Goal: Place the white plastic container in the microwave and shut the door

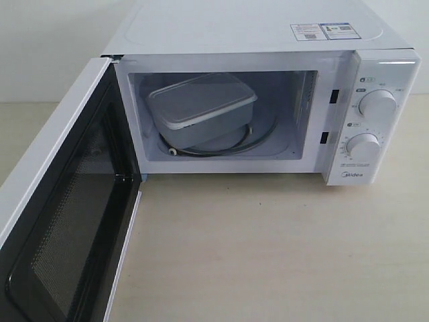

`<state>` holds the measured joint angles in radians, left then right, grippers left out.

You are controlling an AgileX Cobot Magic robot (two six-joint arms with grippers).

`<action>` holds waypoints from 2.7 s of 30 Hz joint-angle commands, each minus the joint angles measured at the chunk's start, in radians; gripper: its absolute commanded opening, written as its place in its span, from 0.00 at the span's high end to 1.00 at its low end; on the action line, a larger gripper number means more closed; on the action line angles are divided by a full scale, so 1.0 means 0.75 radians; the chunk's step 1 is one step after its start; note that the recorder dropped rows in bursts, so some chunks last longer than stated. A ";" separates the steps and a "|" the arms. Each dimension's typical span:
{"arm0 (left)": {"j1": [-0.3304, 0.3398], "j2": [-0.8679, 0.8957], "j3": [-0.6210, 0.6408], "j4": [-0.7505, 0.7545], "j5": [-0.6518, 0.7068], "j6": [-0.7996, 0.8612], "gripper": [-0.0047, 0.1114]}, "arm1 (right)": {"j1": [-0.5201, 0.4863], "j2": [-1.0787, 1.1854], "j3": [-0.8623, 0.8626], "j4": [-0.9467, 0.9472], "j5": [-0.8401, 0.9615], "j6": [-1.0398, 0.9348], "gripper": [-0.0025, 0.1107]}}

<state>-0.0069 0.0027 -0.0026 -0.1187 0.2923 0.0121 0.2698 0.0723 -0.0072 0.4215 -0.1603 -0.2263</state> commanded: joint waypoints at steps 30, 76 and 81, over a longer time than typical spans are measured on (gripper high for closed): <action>-0.004 -0.004 0.003 0.005 0.001 0.004 0.92 | -0.005 -0.053 0.010 -0.370 0.621 0.274 0.98; -0.004 -0.004 0.003 0.005 -0.001 0.004 0.92 | -0.194 -0.096 0.010 -0.370 0.709 0.265 0.98; -0.004 -0.004 0.003 0.005 -0.001 0.004 0.92 | -0.194 -0.096 0.010 -0.370 0.709 0.265 0.98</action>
<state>-0.0069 0.0027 -0.0026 -0.1187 0.2923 0.0121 0.1282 0.0040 0.0012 0.1412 0.3762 -0.0276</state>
